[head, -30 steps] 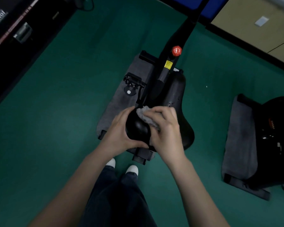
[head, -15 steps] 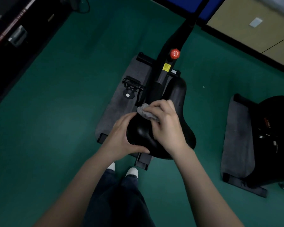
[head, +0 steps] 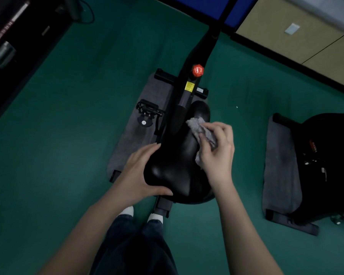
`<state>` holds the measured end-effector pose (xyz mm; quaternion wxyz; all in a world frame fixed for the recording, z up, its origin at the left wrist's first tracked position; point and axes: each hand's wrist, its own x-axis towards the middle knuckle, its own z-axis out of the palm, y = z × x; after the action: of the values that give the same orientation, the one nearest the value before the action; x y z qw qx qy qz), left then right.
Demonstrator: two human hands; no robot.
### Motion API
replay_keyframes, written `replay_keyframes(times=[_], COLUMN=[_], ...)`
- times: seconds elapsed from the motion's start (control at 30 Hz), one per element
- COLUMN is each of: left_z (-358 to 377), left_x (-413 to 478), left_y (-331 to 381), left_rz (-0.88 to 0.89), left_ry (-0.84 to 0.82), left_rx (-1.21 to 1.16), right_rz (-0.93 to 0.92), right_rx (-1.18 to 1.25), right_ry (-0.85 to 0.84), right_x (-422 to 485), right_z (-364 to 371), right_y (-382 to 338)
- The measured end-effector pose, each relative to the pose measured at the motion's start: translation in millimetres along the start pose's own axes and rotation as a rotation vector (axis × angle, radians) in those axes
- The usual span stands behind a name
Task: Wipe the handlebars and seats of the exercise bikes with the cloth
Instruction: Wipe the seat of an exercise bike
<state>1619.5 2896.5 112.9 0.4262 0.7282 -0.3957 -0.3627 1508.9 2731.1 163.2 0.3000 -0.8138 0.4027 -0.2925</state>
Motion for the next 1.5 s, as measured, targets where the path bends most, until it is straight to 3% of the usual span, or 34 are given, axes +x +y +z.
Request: replay_keyframes(times=[0.23, 0.4, 0.47, 0.7, 0.83, 1.03, 1.1, 1.23, 1.5], left_z=[0, 1, 2, 2, 1, 3, 5, 6, 12], left_x=[-1, -1, -1, -1, 1, 0, -4, -12, -25], left_y=[0, 0, -1, -1, 1, 2, 0, -3, -12], left_rz=[-0.014, -0.023, -0.033, -0.024, -0.022, -0.047, -0.058, -0.098, -0.176], left_ry=[-0.003, 0.009, 0.009, 0.022, 0.021, 0.025, 0.035, 0.054, 0.077], left_rx=[-0.013, -0.015, -0.021, -0.017, -0.003, -0.031, -0.057, -0.106, -0.178], right_rz=[0.043, 0.246, 0.217, -0.314, -0.338, -0.140, -0.213, -0.531, -0.575], right_rx=[0.018, 0.122, 0.099, -0.205, -0.313, -0.559, -0.717, -0.984, -0.966], right_ry=[0.054, 0.137, 0.103, -0.243, -0.380, -0.605, -0.733, -0.920, -0.977], right_x=[-8, 48, 68, 49, 80, 139, 138, 119, 68], right_z=[1, 13, 19, 6, 10, 31, 38, 46, 44], right_y=[2, 2, -1, -3, -13, -26, -32, -43, -46])
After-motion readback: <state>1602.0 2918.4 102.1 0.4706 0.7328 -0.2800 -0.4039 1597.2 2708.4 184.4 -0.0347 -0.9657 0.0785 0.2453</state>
